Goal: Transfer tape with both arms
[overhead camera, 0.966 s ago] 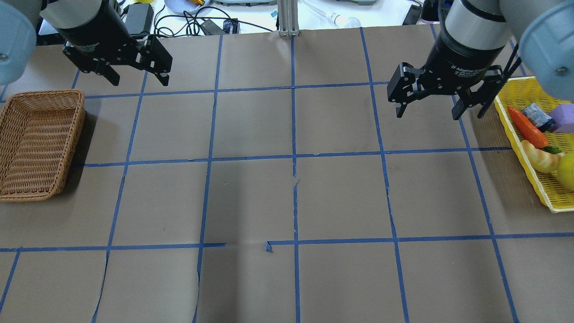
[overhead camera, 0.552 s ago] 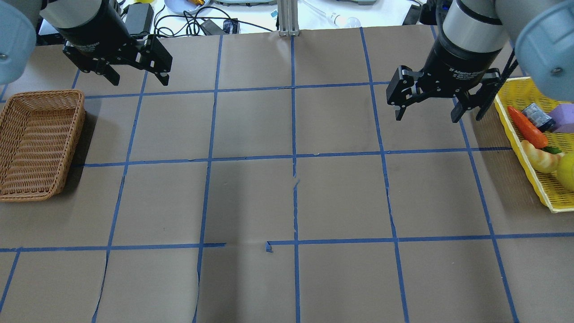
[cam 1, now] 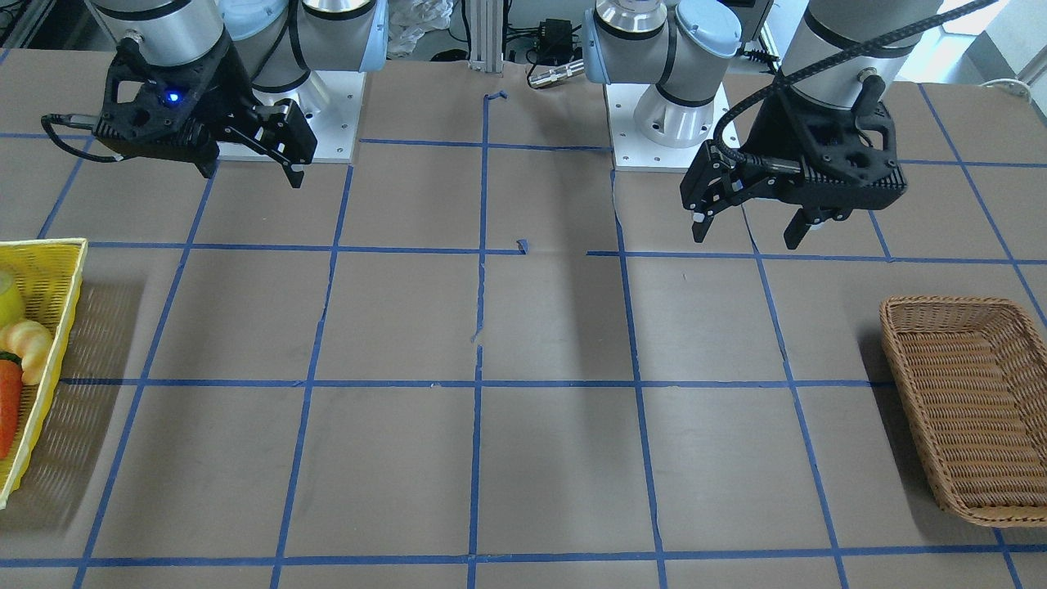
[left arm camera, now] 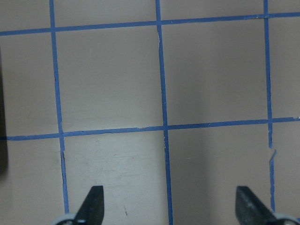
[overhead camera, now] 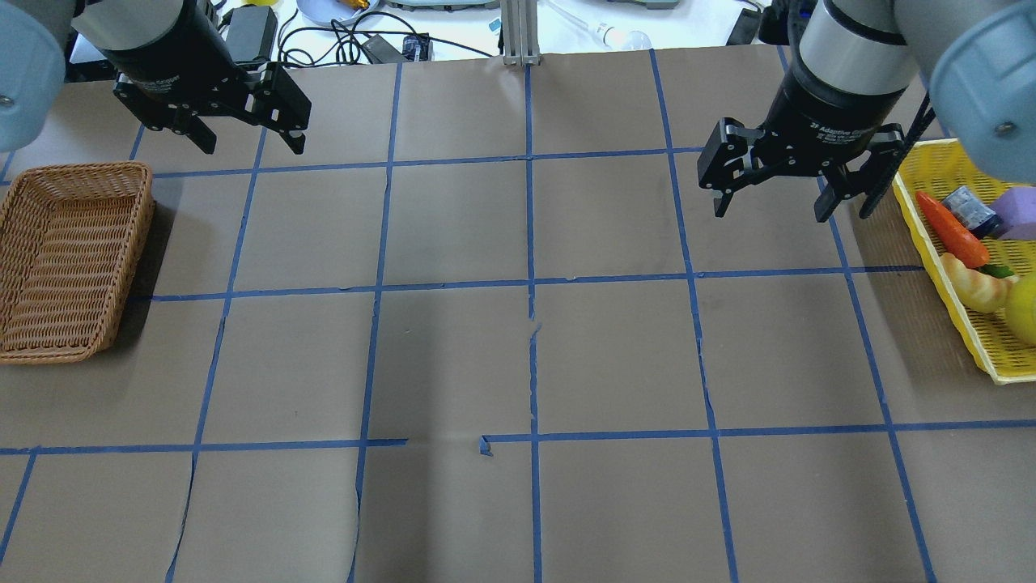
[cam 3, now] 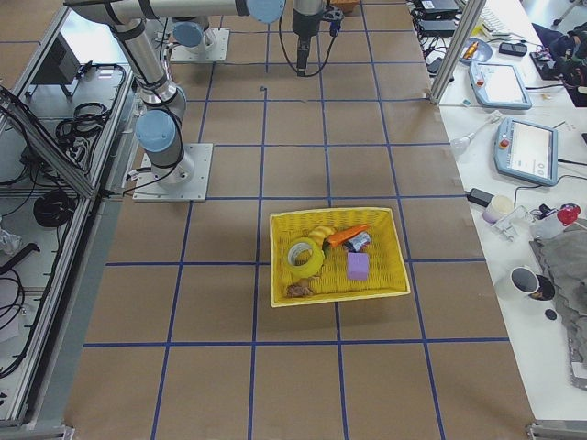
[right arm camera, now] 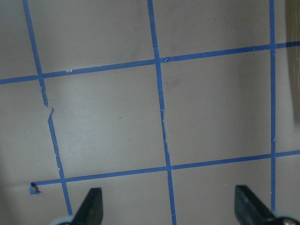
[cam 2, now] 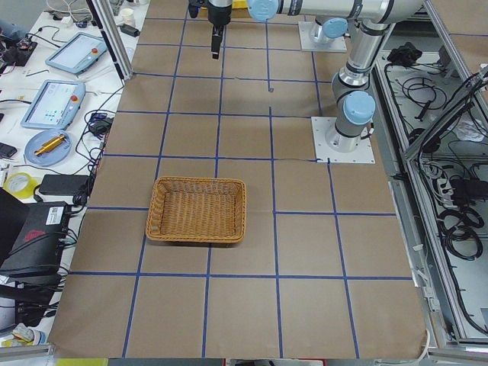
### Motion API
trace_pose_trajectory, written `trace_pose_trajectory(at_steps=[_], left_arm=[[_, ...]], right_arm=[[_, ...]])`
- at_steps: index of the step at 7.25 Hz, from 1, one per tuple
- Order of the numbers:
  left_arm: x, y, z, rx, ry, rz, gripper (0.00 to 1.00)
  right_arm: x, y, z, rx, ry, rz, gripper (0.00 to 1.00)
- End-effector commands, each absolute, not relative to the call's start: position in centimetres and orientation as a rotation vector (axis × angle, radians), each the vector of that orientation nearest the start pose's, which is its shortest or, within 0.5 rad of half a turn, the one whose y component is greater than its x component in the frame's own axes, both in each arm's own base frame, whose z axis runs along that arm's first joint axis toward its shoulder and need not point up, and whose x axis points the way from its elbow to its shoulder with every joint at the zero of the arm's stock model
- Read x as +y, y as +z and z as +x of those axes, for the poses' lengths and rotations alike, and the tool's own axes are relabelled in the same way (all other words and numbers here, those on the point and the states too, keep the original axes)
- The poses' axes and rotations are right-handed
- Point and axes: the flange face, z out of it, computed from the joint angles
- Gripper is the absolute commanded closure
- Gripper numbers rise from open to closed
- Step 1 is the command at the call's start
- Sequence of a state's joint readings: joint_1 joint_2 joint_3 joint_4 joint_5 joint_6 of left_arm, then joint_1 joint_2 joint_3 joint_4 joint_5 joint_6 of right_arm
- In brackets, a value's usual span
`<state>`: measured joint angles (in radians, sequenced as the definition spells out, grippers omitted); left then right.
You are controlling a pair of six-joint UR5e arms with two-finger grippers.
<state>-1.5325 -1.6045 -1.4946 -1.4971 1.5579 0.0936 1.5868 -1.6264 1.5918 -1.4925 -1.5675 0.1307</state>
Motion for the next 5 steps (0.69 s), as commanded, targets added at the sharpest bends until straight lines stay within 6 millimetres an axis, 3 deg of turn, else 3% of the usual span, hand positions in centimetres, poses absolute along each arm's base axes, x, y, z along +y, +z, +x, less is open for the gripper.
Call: trace_pose_trajectory(at_steps=[1,5], left_arm=[[-52.2,51.7,-11.5,3.140,-0.184,0.088,0.00],[-52.2,51.7,-11.5,3.141,-0.184,0.088,0.00]], right_arm=[[-46.1,49.6,14.2,3.134,0.075,0.183,0.00],[-45.6,48.4,13.5,3.189,0.119,0.161,0.00]])
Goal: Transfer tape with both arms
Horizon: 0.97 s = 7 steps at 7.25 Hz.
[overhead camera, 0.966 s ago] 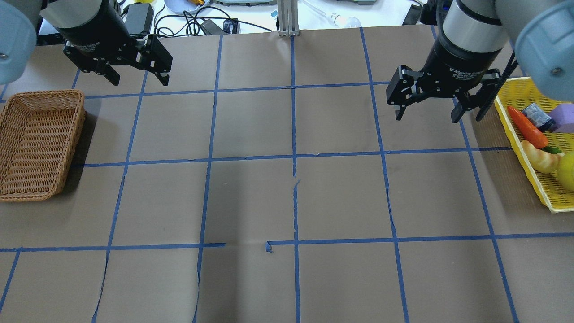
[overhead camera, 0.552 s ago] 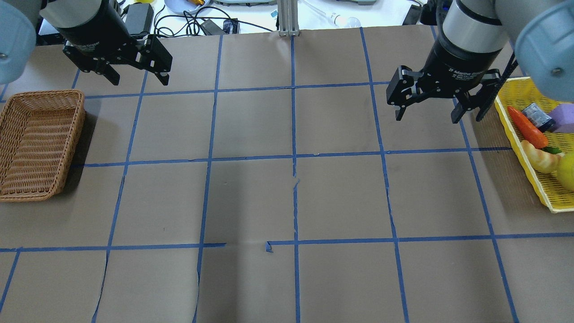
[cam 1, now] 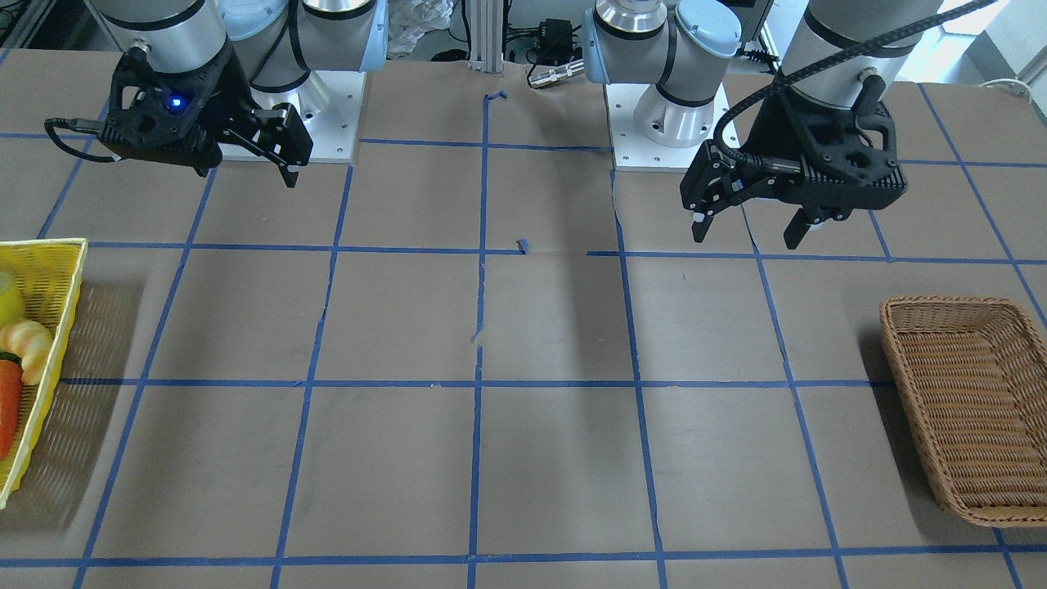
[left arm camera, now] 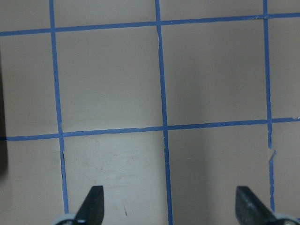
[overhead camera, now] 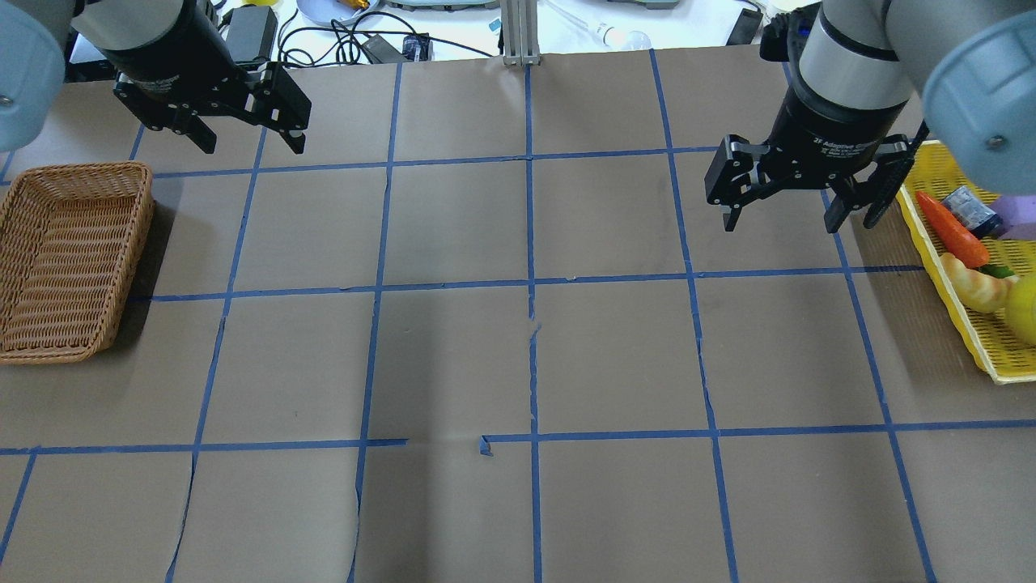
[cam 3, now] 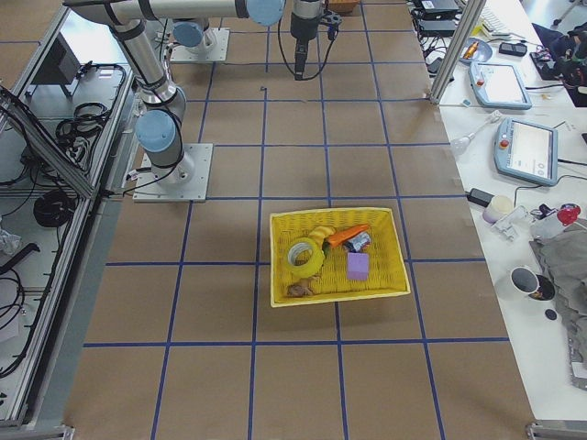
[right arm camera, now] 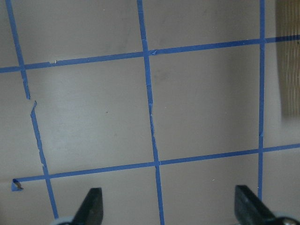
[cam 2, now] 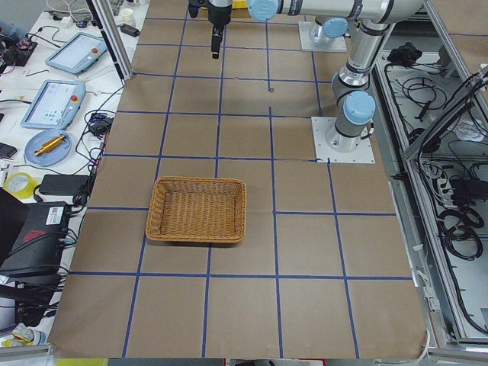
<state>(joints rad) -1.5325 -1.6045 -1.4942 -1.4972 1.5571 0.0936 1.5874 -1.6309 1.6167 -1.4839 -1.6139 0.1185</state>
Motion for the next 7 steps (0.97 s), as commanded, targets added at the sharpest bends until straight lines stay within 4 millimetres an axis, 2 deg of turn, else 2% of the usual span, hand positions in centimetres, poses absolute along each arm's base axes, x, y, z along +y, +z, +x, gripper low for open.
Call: trace_pose_trajectory(at_steps=[1,4,7], left_arm=[[-52.16,51.68,-11.48,3.141,-0.184,0.088,0.00],[-52.15,51.60,-11.46,3.140,-0.182,0.088,0.00],[-52.06,51.45,-11.45,3.139,-0.177,0.088,0.00]], right_arm=[[-45.75,48.27,13.59,3.185,0.122,0.156,0.00],[-45.92,48.74,13.74,3.178,0.104,0.122,0.00],[-45.74,48.29,13.82,3.177,0.119,0.120,0.00]])
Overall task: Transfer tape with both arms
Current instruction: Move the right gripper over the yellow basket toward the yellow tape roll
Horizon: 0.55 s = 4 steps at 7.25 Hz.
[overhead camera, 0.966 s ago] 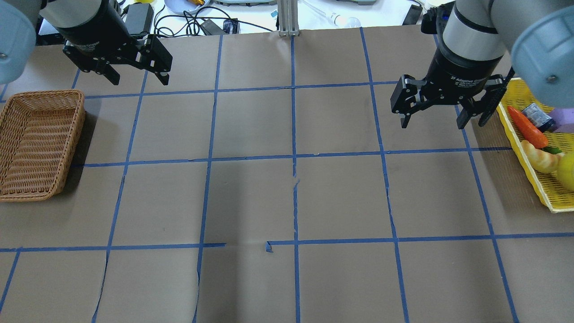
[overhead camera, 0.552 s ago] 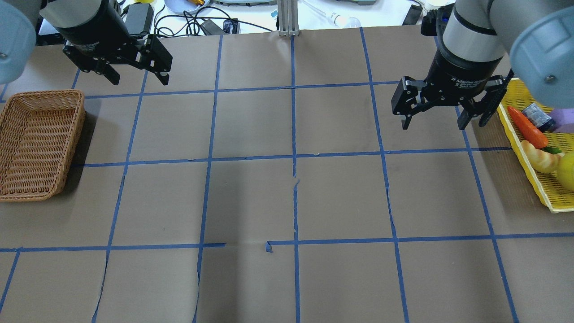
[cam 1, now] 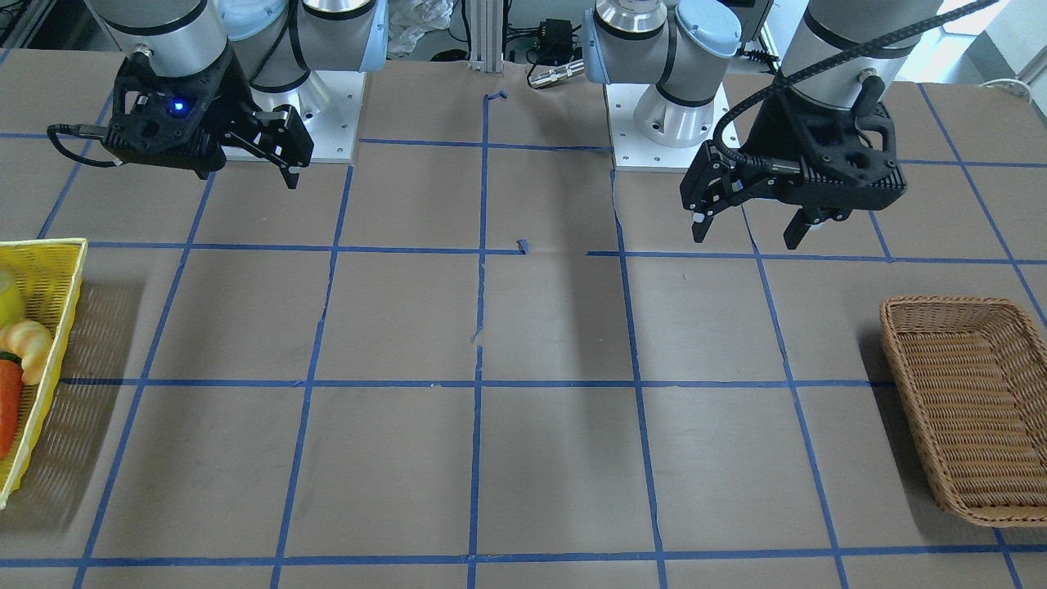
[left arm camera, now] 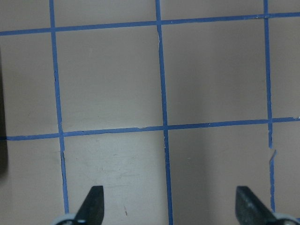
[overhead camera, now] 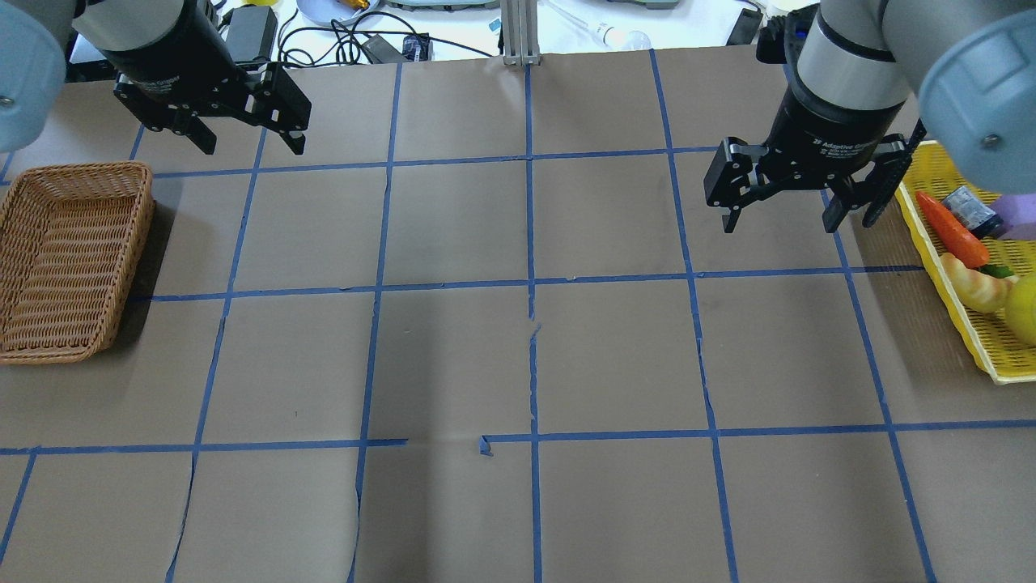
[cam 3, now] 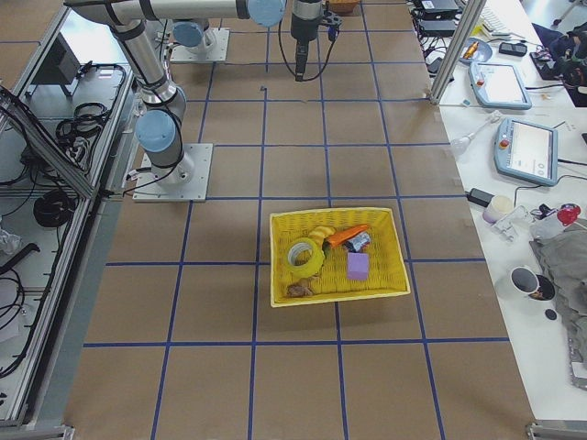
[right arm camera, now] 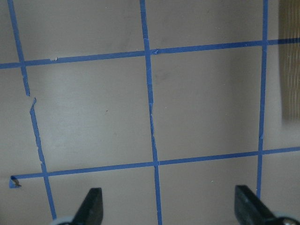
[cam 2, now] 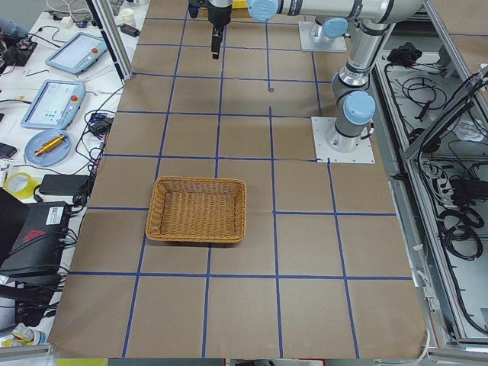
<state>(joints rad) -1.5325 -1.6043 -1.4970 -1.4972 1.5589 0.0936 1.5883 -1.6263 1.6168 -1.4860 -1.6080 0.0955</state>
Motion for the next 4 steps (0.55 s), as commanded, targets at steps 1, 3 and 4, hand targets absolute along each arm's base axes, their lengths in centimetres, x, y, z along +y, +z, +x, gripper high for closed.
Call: trace_pose_trajectory(at_steps=[1,3,4], left_arm=[[-52.1,51.5,-11.5,3.140,-0.179,0.088,0.00],[-52.1,51.5,-11.5,3.140,-0.179,0.088,0.00],[-52.1,51.5,-11.5,3.140,-0.179,0.088,0.00]], right_arm=[[-45.9,48.3,13.5,3.184,0.116,0.122,0.00],[-47.2,48.8,9.9,3.187,0.075,-0.076,0.00],[-48.1,49.0,6.4,3.181,0.047,-0.197,0.00]])
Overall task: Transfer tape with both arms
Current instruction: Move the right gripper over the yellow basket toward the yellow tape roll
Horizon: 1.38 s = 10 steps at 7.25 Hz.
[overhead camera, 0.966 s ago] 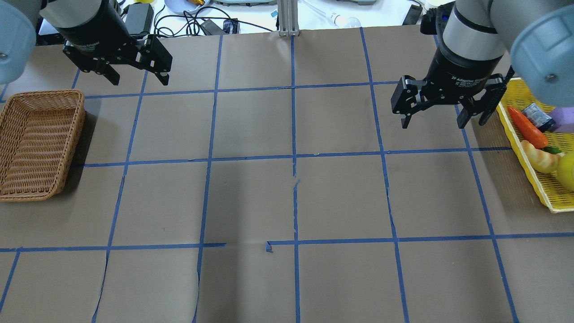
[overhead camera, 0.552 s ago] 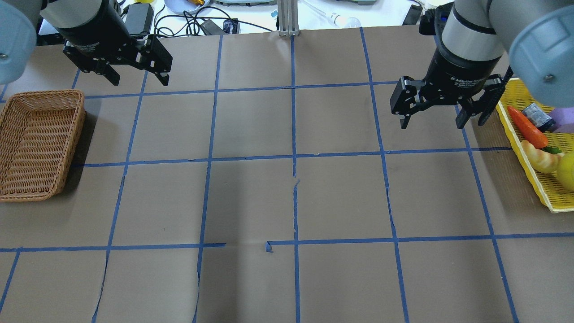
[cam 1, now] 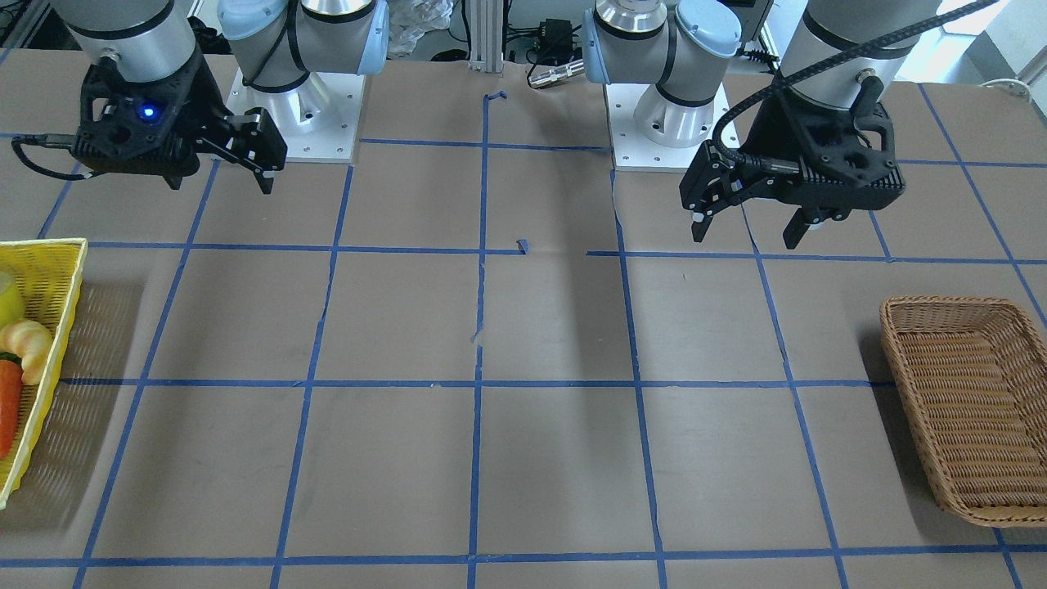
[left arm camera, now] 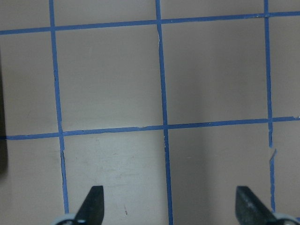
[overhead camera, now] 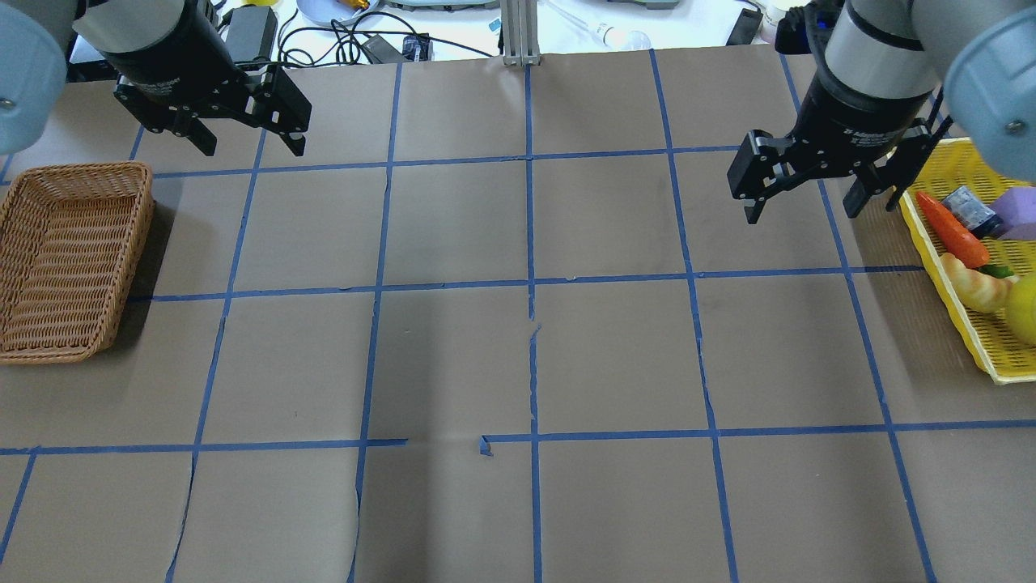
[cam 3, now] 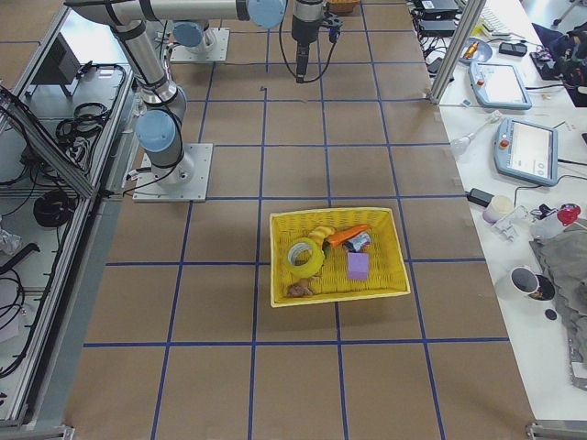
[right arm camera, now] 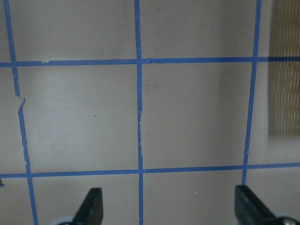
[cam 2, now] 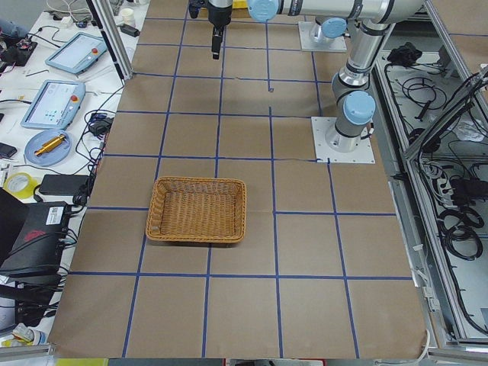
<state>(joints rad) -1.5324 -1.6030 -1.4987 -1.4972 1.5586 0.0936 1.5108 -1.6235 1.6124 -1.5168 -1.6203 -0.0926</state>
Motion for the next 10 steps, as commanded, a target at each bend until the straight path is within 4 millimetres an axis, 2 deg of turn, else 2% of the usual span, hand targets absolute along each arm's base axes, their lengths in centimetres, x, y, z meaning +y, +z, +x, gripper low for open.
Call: trace_pose_trajectory(at_steps=[1,2,3,4,5,6,7,8,9,10], left_arm=[[-52.1,51.6,-11.5,3.140,-0.182,0.088,0.00],[-52.1,51.6,-11.5,3.140,-0.182,0.088,0.00],[-52.1,51.6,-11.4,3.140,-0.182,0.085,0.00],[-52.1,51.7,-11.4,3.139,-0.184,0.085,0.00],[-52.1,51.7,-11.3,3.139,-0.184,0.083,0.00],[-52.2,51.8,-11.2,3.139,-0.187,0.083,0.00],[-52.2,51.8,-11.2,3.141,-0.187,0.081,0.00],[-52.2,51.8,-11.1,3.140,-0.187,0.078,0.00],[-52.2,51.8,-11.1,3.140,-0.189,0.078,0.00],[-52.2,51.8,-11.1,3.142,-0.189,0.079,0.00]], right_arm=[[-48.6,49.1,2.3,3.169,0.027,-0.357,0.00],[-48.9,49.0,-1.9,3.148,0.013,-0.539,0.00],[-48.9,48.3,-7.4,3.106,0.040,-0.710,0.00],[-48.9,46.3,-15.8,3.066,0.050,-0.807,0.00],[-48.8,42.3,-25.0,3.014,0.045,-0.928,0.00],[-49.6,38.4,-31.5,3.019,0.009,-1.080,0.00],[-50.2,35.4,-35.9,3.057,-0.029,-1.185,0.00],[-50.9,32.4,-38.3,3.088,-0.041,-1.192,0.00],[-51.1,30.4,-39.0,3.075,-0.007,-1.172,0.00],[-50.6,28.8,-38.5,3.048,0.020,-1.155,0.00]])
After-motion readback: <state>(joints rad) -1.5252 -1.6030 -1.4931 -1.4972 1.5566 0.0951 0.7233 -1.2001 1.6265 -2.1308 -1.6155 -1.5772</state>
